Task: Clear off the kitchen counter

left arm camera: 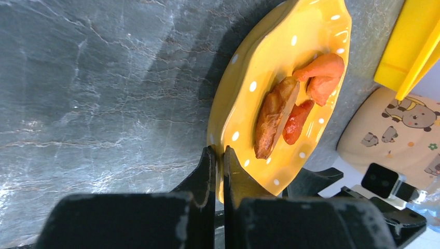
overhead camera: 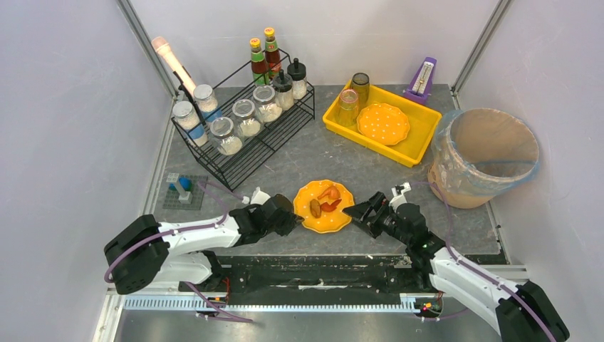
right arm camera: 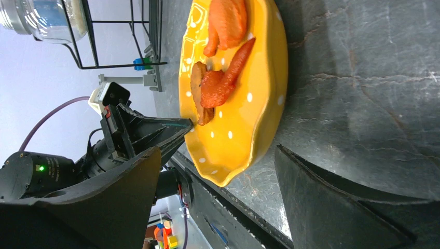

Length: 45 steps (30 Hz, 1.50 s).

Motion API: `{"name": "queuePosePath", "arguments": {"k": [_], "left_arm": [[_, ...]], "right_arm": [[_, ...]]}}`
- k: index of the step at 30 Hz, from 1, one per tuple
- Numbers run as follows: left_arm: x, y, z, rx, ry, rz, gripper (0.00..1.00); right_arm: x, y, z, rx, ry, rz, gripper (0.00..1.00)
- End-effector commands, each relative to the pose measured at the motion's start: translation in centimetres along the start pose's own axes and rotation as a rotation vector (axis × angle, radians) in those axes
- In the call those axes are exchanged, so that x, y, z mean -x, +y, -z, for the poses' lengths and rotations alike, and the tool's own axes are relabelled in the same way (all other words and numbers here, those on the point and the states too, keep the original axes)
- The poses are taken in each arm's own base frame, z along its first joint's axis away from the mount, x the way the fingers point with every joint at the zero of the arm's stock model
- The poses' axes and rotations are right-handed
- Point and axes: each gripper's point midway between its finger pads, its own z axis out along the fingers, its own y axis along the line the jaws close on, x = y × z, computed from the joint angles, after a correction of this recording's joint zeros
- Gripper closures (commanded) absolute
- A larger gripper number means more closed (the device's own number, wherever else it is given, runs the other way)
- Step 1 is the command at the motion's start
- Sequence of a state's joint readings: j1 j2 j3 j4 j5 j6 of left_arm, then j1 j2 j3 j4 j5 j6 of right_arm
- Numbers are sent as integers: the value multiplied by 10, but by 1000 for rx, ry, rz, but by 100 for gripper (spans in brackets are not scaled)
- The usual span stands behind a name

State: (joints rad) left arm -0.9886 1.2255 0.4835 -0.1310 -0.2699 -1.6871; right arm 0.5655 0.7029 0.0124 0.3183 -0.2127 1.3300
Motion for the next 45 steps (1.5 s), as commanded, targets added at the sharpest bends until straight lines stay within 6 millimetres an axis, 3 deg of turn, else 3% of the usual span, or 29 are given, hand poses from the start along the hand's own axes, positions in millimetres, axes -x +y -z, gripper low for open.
{"name": "queuePosePath", "arguments": {"k": [1,14,34,41,45], "left_arm": [[-4,-82,25,-281,61,203,98],[-12,-95,28,-319,110,238,98],[-33,-97,27,-314,186,239,98],[-42,-85,23,-282,224,223,98],[-42,-68,19,-250,227,216,97]], "right_arm": [[-22,-63,8,-132,36,-62,17],[-33,-68,6,-128,86,-116,26],[-25,-70,-1,-124,41,-129,39],[-19,-59,0,-66,13,-111,54],[-15,-51,-1,-33,-6,-96,70]]}}
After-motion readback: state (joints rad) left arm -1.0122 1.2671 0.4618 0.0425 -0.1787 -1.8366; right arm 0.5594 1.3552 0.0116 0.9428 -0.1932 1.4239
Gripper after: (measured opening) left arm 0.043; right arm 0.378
